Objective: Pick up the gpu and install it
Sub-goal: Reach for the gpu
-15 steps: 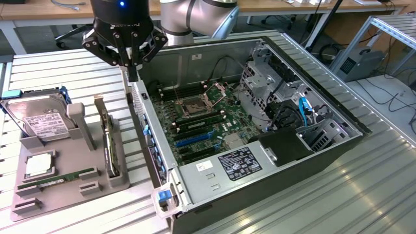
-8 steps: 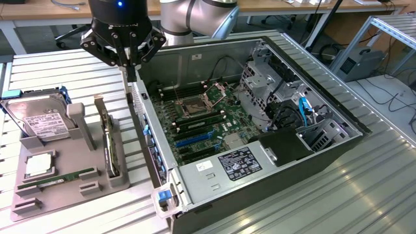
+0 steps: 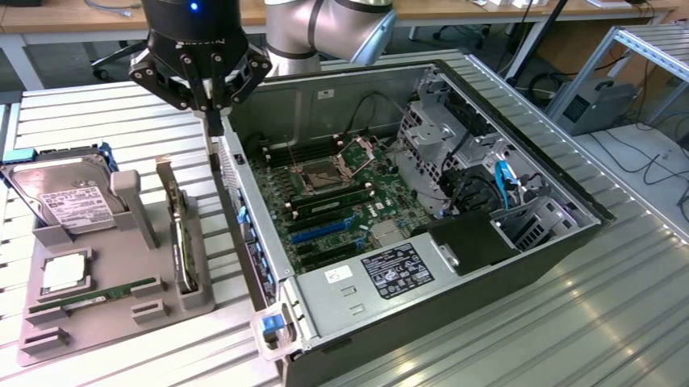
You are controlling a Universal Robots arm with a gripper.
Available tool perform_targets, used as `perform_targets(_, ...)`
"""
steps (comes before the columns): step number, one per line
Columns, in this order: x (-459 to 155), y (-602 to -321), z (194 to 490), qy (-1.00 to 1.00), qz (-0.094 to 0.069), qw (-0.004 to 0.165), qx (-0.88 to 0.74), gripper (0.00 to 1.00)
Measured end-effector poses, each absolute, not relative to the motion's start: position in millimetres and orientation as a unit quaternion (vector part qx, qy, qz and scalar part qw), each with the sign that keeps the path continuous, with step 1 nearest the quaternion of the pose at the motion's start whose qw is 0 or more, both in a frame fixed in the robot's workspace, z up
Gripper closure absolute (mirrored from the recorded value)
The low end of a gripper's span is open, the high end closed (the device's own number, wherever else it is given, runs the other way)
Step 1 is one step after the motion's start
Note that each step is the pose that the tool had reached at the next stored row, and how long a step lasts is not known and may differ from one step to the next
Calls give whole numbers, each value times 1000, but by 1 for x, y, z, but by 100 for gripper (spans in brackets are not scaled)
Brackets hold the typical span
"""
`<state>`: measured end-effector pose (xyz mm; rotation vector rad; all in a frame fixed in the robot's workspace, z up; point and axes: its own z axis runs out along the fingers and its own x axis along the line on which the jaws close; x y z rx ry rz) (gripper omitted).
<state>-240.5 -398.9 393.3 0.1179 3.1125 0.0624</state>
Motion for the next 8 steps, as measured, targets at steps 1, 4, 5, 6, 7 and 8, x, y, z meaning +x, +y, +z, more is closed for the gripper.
perform_targets(1, -241, -399, 393, 999, 20, 13, 38, 89)
perform_targets(4, -241, -399, 393, 999, 19, 13, 38, 89)
perform_targets(5, -242, -399, 393, 999, 19, 13, 38, 89)
perform_targets(6, -242, -399, 393, 999, 19, 13, 38, 89)
perform_targets(7, -242, -399, 393, 999, 19, 13, 38, 89)
perform_targets(8, -243, -399, 393, 999, 19, 13, 38, 89)
